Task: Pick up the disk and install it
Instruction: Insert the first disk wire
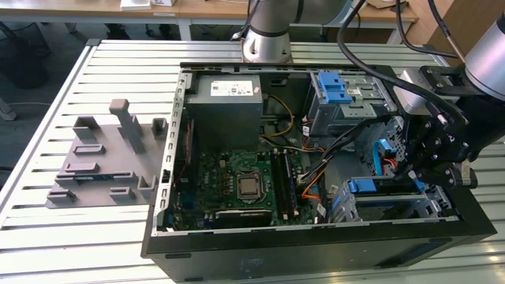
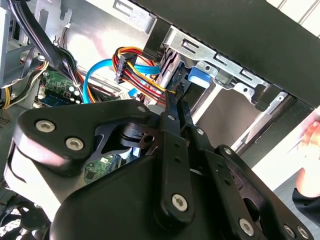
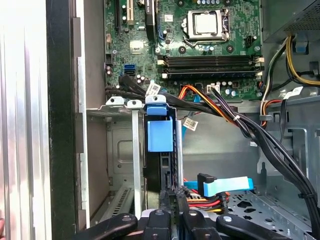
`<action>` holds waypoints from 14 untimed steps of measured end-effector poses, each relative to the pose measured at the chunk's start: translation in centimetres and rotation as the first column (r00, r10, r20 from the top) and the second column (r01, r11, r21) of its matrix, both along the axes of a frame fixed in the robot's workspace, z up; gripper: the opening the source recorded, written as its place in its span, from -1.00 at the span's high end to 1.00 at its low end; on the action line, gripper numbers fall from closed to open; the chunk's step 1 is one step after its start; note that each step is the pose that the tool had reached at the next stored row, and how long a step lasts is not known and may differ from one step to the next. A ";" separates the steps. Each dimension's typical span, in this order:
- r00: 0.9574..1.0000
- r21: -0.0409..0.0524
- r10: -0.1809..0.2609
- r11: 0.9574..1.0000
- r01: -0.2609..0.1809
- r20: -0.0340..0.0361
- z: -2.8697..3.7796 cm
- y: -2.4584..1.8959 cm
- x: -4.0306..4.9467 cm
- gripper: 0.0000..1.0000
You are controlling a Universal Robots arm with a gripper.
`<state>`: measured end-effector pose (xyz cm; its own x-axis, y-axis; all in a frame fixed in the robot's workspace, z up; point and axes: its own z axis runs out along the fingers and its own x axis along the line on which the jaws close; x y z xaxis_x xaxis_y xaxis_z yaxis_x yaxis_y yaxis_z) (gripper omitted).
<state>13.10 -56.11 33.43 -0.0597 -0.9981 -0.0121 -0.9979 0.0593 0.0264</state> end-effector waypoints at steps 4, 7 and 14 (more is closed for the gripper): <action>1.000 0.001 0.000 1.000 0.000 0.000 0.18 0.00 0.00 0.68; 1.000 0.000 0.000 1.000 0.000 0.000 0.23 -0.02 0.00 0.68; 1.000 0.000 0.000 1.000 0.000 0.000 0.06 -0.03 0.00 0.68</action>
